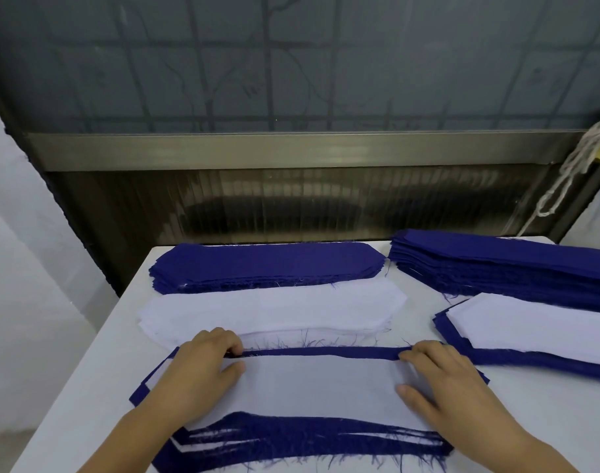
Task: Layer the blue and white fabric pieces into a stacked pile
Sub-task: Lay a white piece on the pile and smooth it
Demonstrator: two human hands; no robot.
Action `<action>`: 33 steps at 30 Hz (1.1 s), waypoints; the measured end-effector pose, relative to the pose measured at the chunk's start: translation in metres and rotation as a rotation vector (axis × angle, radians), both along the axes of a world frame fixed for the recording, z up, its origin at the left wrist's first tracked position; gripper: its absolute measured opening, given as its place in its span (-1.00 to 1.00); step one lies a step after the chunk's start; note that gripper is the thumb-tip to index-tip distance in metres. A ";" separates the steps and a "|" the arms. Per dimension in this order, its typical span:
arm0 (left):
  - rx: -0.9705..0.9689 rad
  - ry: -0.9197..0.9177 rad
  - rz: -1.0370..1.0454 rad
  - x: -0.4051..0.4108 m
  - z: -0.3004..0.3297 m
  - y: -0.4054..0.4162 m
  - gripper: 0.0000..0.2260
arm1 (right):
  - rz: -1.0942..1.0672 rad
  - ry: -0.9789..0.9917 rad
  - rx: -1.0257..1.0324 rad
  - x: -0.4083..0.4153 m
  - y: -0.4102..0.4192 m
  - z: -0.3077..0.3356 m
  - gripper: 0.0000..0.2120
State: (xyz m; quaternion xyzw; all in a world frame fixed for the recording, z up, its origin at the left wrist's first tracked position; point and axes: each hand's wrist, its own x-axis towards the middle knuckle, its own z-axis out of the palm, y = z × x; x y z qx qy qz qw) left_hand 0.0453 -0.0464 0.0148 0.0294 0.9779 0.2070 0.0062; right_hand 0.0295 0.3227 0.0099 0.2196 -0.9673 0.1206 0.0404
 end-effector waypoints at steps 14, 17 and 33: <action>0.089 0.007 -0.085 -0.004 0.001 0.002 -0.86 | 0.126 -0.038 -0.042 -0.030 -0.020 -0.004 -0.63; 0.053 -0.016 -0.071 -0.002 0.002 0.001 -0.85 | 0.136 -0.020 -0.038 -0.033 -0.023 -0.002 -0.75; -0.153 -0.012 -0.114 -0.007 -0.003 -0.003 -0.68 | 0.201 -0.122 -0.053 -0.035 -0.020 0.002 -0.43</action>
